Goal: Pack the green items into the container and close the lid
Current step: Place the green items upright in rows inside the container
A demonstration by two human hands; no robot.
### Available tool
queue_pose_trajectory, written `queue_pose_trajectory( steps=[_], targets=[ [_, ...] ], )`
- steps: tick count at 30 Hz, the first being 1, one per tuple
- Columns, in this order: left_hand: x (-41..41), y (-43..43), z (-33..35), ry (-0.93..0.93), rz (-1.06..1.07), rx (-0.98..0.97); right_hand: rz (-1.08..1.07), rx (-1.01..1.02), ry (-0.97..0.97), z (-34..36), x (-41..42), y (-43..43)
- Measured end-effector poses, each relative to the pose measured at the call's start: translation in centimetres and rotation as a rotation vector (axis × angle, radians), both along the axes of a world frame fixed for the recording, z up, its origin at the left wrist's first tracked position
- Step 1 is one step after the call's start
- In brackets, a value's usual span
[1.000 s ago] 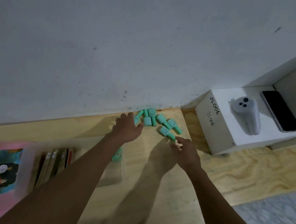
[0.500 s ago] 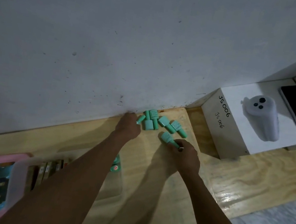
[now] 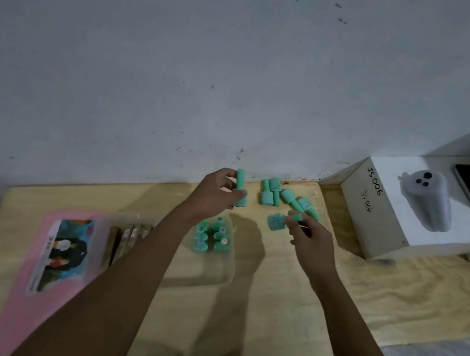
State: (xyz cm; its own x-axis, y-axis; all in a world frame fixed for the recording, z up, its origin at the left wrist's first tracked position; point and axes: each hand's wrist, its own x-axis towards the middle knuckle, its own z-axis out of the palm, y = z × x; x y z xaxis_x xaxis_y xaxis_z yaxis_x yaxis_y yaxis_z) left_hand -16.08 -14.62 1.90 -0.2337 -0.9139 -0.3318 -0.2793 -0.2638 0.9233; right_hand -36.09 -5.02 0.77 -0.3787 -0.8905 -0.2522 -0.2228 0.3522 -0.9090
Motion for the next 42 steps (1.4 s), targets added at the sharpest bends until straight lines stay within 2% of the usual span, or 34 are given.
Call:
queue_pose_trajectory(
  steps=[5, 8, 11, 14, 16, 21, 24, 30, 42],
  targets=[
    [3.7, 4.5, 1.6, 0.194, 0.147, 0.074, 0.154, -0.116, 0.053, 0.6, 3.5, 1.5],
    [5.5, 6.8, 1.2, 0.21, 0.227, 0.097, 0.284, -0.124, 0.169, -0.1, 5.4, 2.3],
    [6.9, 8.6, 0.3, 0.128, 0.247, 0.06, 0.415, -0.112, 0.347, -1.0, 6.8, 2.9],
    [7.9, 9.7, -0.8, -0.047, 0.192, -0.046, 0.491, -0.018, 0.524, -1.8, 8.0, 3.2],
    [8.3, 10.4, -1.6, -0.133, 0.158, -0.09, 0.504, 0.017, 0.641, -2.4, 8.6, 3.4],
    [8.3, 11.2, -4.0, -0.308, 0.093, -0.145, 0.505, -0.05, 0.868, -3.8, 9.6, 3.7],
    [7.7, 11.6, -4.7, -0.392, 0.074, -0.156, 0.465, -0.017, 0.897, -4.2, 9.8, 3.6],
    [6.3, 12.1, -6.1, -0.409, 0.103, -0.105, 0.459, -0.005, 0.895, -4.5, 9.4, 3.3],
    [5.1, 12.3, -6.9, -0.438, 0.152, -0.15, 0.428, -0.068, 0.832, -5.9, 9.0, 3.7]
  ],
)
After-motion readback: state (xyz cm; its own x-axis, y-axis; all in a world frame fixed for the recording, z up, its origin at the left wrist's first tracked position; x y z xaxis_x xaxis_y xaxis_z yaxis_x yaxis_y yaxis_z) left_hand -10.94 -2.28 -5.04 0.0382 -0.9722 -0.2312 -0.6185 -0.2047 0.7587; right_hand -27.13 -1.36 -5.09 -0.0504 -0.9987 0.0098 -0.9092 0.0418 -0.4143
